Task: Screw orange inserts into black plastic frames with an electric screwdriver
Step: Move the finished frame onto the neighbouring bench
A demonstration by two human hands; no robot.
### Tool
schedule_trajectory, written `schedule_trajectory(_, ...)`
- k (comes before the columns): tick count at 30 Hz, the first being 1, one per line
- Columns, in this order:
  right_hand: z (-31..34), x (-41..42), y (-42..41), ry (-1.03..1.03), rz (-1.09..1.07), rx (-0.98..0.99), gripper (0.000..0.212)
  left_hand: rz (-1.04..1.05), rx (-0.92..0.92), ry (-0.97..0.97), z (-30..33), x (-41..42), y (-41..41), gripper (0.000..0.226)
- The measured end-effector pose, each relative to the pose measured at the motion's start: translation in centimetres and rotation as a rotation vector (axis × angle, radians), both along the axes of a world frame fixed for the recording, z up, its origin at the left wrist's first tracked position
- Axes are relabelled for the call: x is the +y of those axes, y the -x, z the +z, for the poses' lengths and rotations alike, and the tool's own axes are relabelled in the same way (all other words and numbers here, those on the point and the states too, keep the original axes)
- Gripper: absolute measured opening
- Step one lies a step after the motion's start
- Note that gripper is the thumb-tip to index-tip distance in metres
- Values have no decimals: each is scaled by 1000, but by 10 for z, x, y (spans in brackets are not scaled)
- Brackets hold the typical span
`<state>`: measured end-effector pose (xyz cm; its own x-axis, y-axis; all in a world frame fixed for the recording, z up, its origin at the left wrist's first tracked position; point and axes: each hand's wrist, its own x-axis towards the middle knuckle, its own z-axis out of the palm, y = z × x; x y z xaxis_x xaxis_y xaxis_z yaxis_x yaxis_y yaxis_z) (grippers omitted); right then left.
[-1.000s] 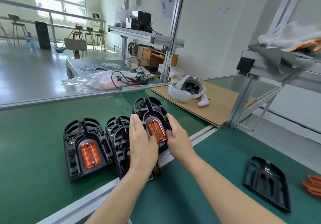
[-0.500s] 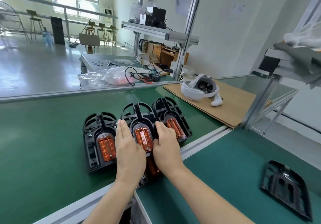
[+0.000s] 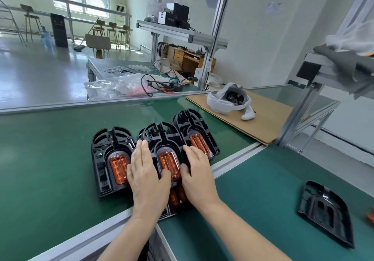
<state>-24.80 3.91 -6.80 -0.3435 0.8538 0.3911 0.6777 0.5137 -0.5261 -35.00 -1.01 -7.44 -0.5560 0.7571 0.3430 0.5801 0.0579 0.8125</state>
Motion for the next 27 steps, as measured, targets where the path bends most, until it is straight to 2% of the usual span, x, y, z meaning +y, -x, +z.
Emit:
schedule_trajectory(16, -15, -23, -28, 24, -39, 88, 48, 33, 165, 23, -6, -6, -9, 86)
schedule_trajectory(20, -14, -21, -30, 59, -32, 48, 47, 60, 270, 124, -1, -2, -12, 79)
schedule_trajectory(27, -14, -20, -34, 40, -17, 9, 50, 91, 348, 222, 4, 0, -20, 80)
